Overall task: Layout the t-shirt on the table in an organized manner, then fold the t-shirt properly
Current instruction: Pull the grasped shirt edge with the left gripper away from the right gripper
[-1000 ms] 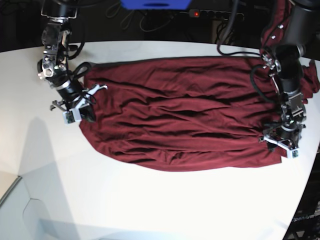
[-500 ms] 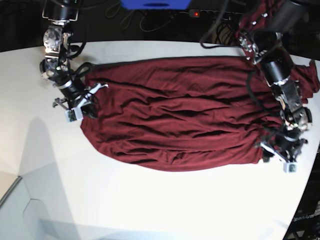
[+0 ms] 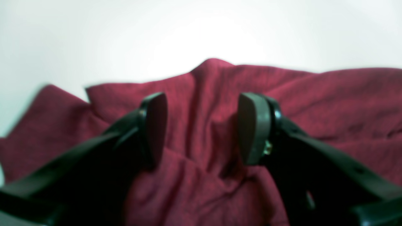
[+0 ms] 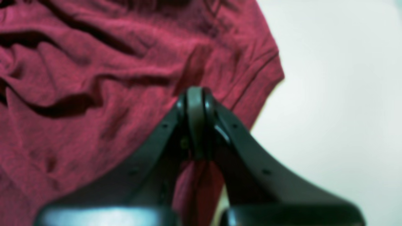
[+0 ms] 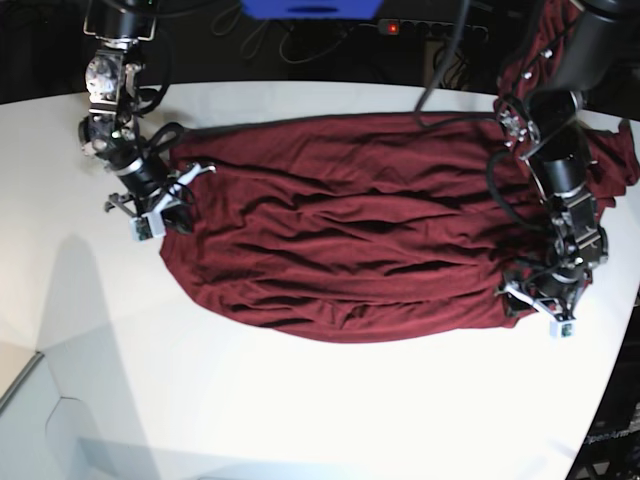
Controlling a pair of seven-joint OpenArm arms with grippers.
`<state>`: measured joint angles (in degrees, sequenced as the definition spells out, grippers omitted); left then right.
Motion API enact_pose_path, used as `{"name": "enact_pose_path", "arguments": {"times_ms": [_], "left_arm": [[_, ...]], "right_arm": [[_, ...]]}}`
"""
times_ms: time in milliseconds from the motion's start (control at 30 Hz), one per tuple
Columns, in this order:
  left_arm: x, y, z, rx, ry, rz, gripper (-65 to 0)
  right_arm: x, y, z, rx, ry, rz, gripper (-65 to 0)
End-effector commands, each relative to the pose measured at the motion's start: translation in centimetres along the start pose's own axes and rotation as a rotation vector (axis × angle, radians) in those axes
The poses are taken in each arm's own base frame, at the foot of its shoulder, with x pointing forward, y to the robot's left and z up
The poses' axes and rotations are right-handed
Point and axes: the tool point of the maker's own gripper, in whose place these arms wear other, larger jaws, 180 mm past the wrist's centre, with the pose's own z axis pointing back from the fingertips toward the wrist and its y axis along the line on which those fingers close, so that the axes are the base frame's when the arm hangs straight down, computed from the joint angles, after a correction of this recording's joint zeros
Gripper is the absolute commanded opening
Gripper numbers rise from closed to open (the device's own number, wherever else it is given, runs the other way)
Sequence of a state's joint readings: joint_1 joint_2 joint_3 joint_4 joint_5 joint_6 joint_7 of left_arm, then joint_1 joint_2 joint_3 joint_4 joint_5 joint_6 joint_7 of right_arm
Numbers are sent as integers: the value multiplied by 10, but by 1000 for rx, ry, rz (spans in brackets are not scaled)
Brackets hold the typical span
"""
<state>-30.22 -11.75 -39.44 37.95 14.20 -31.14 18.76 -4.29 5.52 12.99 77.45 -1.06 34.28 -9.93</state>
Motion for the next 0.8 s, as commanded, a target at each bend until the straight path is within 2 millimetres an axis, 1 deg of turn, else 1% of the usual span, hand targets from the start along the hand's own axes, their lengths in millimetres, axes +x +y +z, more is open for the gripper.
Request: {"name": "enact_pose_path", "arguments": {"times_ms": [0,167,233,267,333,367,400,467,533,600,633,667,733,767], "left_arm": [[31,5,2,9,-81,-1,-303],[28,4,1,6,-76,0,-305],[26,7,1,9,-67,0,-306],[19,6,-1,3,-49,7,-307],[-3,1,-6,-12,12,12,-309],[-13,-2,-8,-18,42,3,-320],[-22,0,-9,-14,72,-14,-341],[-29,-2,-10,-19,90,-26,-405],[-25,-3,-10,-20,65,-23,-499],[-24,-3,-10,-20,57,-21,-611],[-21,-3,-11,-19,52,-22,-650],[-15,-3,-11,-19,41,-24,-650],[7,0,-10,-8,-4,-33,-634],[17,3,-8,2,-28,-43,-644]], "right_arm": [[19,-4,0,-3,-63,3,-650],[18,-4,0,-4,-60,5,-650],[18,-5,1,-5,-61,4,-650],[18,-5,1,-5,-61,4,-650],[18,-5,1,-5,-61,4,-650],[18,-4,0,-5,-61,3,-650],[18,-4,0,-5,-61,3,-650],[18,-4,0,-4,-61,2,-650],[18,-4,0,-4,-61,2,-650],[18,-4,0,-4,-61,2,-650],[18,-4,0,-5,-61,3,-650],[18,-4,0,-5,-61,3,-650],[18,-5,1,-5,-61,4,-650],[18,-5,1,-5,-61,4,-650]]}}
